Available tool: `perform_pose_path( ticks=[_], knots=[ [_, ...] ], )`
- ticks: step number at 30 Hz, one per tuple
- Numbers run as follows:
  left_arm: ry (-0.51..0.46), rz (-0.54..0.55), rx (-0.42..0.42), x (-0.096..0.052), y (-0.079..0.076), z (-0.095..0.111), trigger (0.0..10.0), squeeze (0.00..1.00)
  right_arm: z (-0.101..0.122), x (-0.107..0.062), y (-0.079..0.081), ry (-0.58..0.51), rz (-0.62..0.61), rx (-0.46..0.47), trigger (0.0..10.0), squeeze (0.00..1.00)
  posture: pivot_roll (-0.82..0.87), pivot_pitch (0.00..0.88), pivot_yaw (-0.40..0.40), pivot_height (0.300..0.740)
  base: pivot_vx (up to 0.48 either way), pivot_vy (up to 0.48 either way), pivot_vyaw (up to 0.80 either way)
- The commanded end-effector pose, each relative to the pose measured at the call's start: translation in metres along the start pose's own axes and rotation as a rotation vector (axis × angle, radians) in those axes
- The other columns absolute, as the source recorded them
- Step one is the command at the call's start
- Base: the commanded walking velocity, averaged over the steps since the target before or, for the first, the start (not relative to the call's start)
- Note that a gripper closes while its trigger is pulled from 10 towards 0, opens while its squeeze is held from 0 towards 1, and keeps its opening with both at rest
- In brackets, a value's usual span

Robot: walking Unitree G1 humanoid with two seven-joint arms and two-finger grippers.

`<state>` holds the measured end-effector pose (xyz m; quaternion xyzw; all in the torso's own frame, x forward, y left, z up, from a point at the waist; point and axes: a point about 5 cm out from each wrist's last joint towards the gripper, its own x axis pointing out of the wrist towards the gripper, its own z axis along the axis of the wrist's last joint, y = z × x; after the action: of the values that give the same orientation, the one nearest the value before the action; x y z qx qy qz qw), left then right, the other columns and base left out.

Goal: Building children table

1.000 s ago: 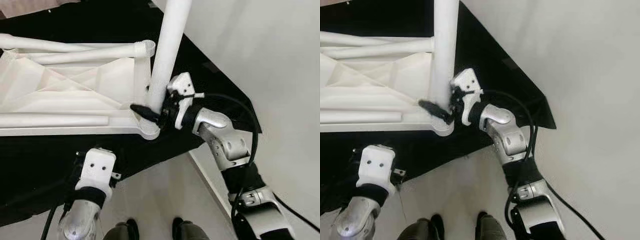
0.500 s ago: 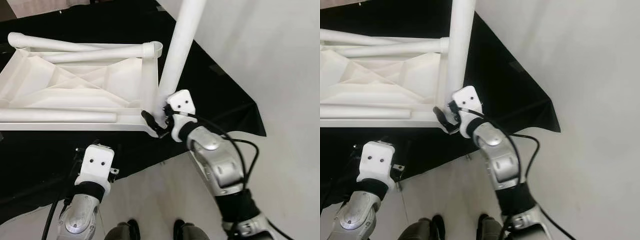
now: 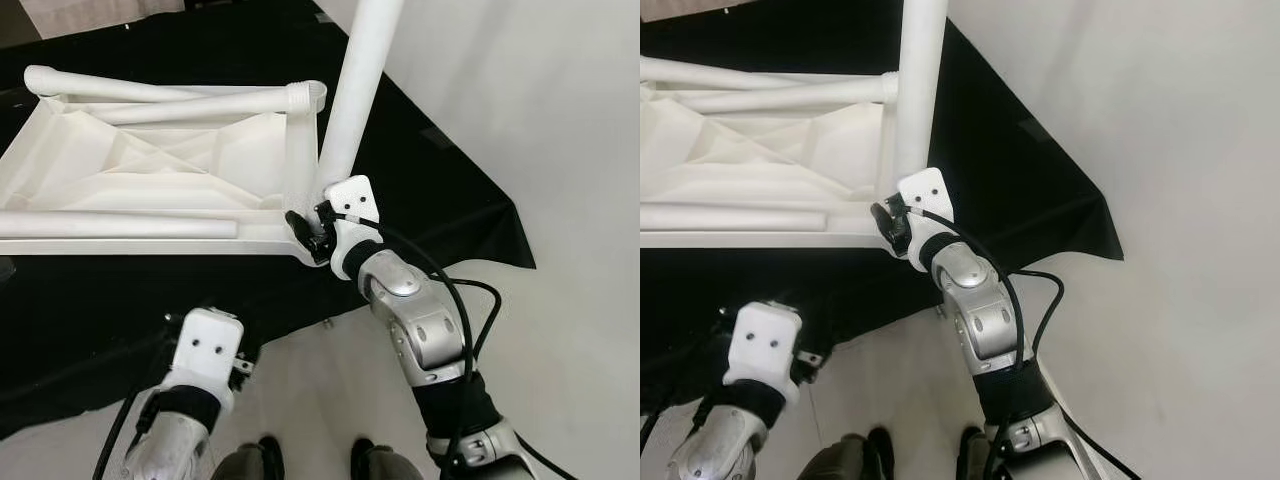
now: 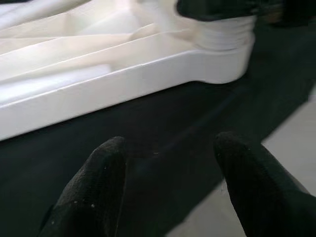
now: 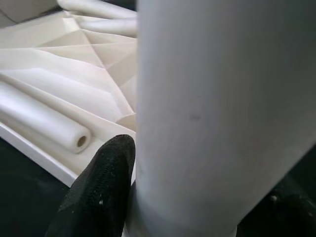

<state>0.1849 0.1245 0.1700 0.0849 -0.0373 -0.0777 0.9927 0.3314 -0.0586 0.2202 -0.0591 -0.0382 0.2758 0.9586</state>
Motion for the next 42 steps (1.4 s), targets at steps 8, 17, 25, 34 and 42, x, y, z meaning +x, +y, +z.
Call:
perform_pose_path(
  ticks=[8,17,25,34,42],
  knots=[
    [0.008,-0.163,-0.054,-0.016,-0.018,0.006,10.0,0.00,0.023,-0.012,0.010,-0.172,0.538,-0.017,0.0,0.00,0.00,0.398,-0.018,0.740,0.000,0.000,0.00],
    [0.018,-0.187,-0.067,-0.022,-0.020,0.008,10.0,0.00,0.023,-0.007,-0.006,-0.124,0.776,-0.177,0.0,0.00,0.01,0.418,-0.017,0.740,0.000,0.000,0.00],
    [0.023,-0.190,-0.067,-0.023,-0.018,0.009,10.0,0.00,0.035,0.000,-0.011,-0.157,0.827,-0.146,0.0,0.00,0.02,0.412,-0.010,0.740,0.000,0.000,0.00],
    [0.019,-0.183,-0.061,-0.020,-0.018,0.008,10.0,0.00,0.035,0.004,-0.024,-0.117,0.480,-0.188,10.0,1.00,0.00,0.404,-0.025,0.740,0.000,0.000,0.00],
    [0.018,-0.169,-0.053,-0.017,-0.016,0.007,10.0,0.00,0.028,-0.008,-0.027,-0.106,0.087,-0.106,10.0,1.00,-0.01,0.394,-0.027,0.740,0.000,0.000,0.00]
  ],
)
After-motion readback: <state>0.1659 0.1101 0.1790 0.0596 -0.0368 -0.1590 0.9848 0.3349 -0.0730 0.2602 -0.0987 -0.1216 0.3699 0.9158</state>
